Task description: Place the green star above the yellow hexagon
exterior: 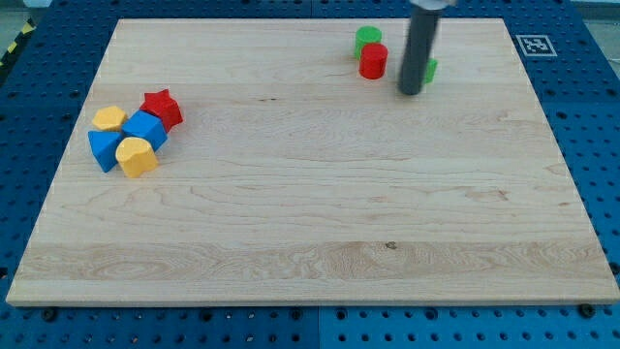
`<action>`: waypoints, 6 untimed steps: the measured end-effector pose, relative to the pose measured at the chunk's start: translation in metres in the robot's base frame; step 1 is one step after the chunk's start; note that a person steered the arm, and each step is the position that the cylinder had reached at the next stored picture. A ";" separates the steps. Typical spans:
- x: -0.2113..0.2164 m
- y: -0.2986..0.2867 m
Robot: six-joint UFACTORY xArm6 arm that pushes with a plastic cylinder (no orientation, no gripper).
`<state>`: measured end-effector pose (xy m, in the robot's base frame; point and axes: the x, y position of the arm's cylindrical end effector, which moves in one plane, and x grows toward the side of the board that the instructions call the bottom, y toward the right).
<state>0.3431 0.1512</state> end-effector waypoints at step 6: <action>0.023 -0.110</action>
<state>0.3662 0.0415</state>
